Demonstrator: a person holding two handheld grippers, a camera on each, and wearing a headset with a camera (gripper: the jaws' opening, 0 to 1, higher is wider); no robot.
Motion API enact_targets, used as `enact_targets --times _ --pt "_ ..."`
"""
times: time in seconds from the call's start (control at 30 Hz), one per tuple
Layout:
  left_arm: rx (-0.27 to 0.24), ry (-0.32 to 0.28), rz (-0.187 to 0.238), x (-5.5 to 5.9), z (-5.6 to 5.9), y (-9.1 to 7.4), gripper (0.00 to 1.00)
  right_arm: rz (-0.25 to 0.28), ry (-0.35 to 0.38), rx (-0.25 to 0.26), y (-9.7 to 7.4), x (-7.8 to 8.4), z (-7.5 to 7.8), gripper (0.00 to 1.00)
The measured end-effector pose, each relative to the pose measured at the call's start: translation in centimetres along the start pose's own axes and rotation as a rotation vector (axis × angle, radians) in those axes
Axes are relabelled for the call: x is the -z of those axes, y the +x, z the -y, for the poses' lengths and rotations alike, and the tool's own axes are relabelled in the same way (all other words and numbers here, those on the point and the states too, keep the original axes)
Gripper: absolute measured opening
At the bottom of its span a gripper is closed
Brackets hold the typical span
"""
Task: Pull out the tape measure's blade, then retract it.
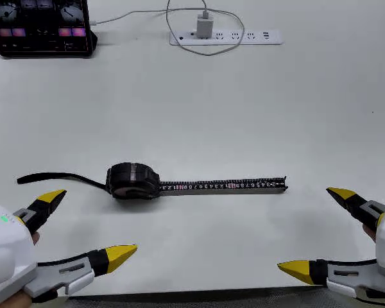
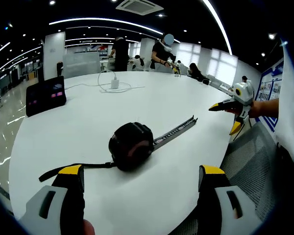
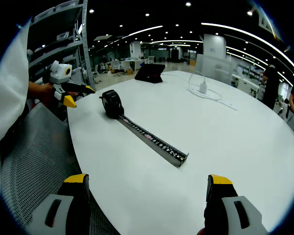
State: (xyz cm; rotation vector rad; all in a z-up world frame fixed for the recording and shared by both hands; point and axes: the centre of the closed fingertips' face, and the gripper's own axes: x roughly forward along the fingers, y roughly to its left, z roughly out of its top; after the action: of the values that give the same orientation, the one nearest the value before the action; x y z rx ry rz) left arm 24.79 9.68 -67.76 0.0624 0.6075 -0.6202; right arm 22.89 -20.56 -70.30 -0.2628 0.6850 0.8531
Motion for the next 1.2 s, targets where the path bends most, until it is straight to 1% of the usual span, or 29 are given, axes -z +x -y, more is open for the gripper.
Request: enact_targets --times 0.13,0.37,0.53,0.63,0.7,0.77,0.83,0.97,1.2 --pt "0.006 -0.014 0.001 -0.2 0.2 0.7 0.95 0.005 0.007 0.002 -0.1 0.0 0.2 0.99" --pt "0.014 -0.028 -0.015 -0.2 0.6 2.1 0.95 0.006 0.011 0.008 -0.3 0.1 0.4 0.99" --pt "0.006 -0.046 -0.020 -0.4 0.8 3.1 0.95 0.007 0.012 0.009 -0.3 0.1 0.5 0.99" --pt "0.011 -0.066 -0.017 -0.5 0.9 3.6 0.95 0.007 0.012 0.009 -0.3 0.1 0.5 0.99" --pt "0.005 -0.068 -0.021 -0.5 0.9 3.9 0.94 0.006 0.012 0.010 -0.3 0.1 0.5 0.99" --pt "-0.007 -0.082 -0.023 -0.5 0.7 4.2 0.94 0.007 0.012 0.010 -0.3 0.1 0.6 0.99" --pt "-0.009 -0.110 -0.019 -0.5 0.6 4.5 0.93 0.009 0.013 0.011 -0.3 0.1 0.7 0.99" --pt "-0.024 -0.133 -0.010 -0.7 0.4 4.8 0.93 0.009 0.013 0.012 -0.3 0.1 0.8 0.99" --pt "-0.029 -0.170 -0.001 -0.9 0.7 5.8 0.94 0.010 0.013 0.014 -0.4 0.0 0.9 0.99"
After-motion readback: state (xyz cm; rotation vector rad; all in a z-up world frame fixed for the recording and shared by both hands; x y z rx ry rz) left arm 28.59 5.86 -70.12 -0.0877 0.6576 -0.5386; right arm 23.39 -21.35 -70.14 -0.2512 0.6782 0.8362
